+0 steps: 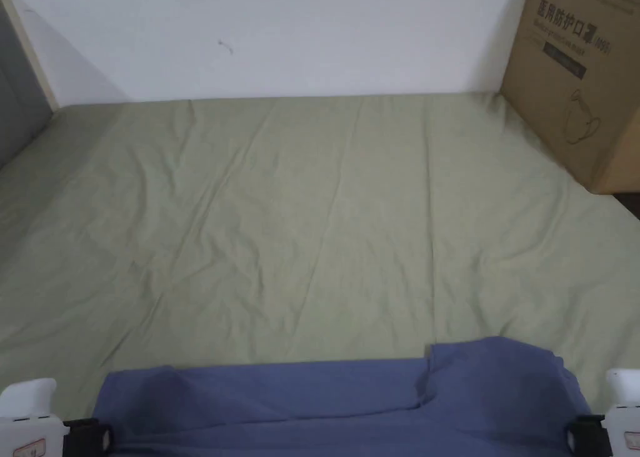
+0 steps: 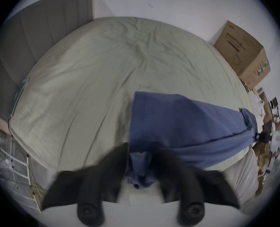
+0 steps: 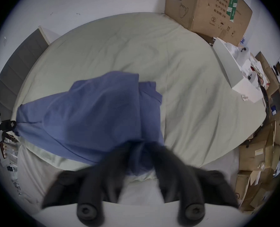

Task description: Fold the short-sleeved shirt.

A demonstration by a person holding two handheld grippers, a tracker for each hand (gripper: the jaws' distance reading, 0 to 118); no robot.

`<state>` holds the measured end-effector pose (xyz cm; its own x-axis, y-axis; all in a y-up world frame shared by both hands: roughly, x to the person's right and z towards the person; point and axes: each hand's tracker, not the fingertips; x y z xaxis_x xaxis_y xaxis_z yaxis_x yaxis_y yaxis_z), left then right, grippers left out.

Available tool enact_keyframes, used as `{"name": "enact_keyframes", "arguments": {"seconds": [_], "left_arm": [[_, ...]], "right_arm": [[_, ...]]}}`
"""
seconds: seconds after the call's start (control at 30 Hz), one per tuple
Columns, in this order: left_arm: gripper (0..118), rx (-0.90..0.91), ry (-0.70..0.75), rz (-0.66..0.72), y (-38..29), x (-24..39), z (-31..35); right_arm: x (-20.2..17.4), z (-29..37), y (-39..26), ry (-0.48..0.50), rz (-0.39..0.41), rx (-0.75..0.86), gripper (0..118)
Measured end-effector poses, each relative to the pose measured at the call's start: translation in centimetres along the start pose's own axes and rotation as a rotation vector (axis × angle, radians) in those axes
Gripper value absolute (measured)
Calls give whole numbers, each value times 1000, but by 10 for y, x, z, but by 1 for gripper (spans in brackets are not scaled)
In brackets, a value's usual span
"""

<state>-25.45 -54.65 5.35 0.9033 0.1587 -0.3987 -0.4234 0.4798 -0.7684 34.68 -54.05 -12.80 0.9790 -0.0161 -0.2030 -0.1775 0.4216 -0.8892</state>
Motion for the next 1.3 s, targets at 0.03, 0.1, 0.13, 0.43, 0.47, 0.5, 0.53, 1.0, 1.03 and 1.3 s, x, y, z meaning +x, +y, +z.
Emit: {"name": "enact_keyframes", "arguments": {"seconds": [0.03, 0.1, 0.13, 0.43, 0.47, 0.5, 0.53, 1.0, 1.03, 1.3], "left_arm": [[99, 9, 14, 32, 1, -7, -3], [101, 60, -46, 70, 1, -14, 10], [99, 98, -81, 95, 2, -17, 19], [5, 204, -198, 218, -17, -24, 59], [4, 205, -198, 220, -22, -26, 58], [0, 204, -201, 233, -28, -28, 57], [0, 206, -218, 271, -35, -31, 55], [109, 198, -557, 714, -63, -81, -12], [108, 177, -567, 749, -62, -82, -21], [9, 90, -544, 871, -64, -63, -56]], "right_arm": [[-3, 2, 0, -26, 0, -5, 81], [-6, 17, 2, -36, 15, 33, 81], [-9, 28, 4, -29, 30, 75, 81], [-78, 108, 11, 29, 110, 486, 9], [-88, 105, 10, 30, 119, 502, 6], [-96, 102, 10, 76, 135, 489, 6], [-105, 100, 8, 107, 132, 479, 5], [-167, 60, 3, 186, 198, 344, 5], [-168, 59, 3, 187, 199, 338, 5], [-171, 58, 1, 183, 195, 309, 5]]}}
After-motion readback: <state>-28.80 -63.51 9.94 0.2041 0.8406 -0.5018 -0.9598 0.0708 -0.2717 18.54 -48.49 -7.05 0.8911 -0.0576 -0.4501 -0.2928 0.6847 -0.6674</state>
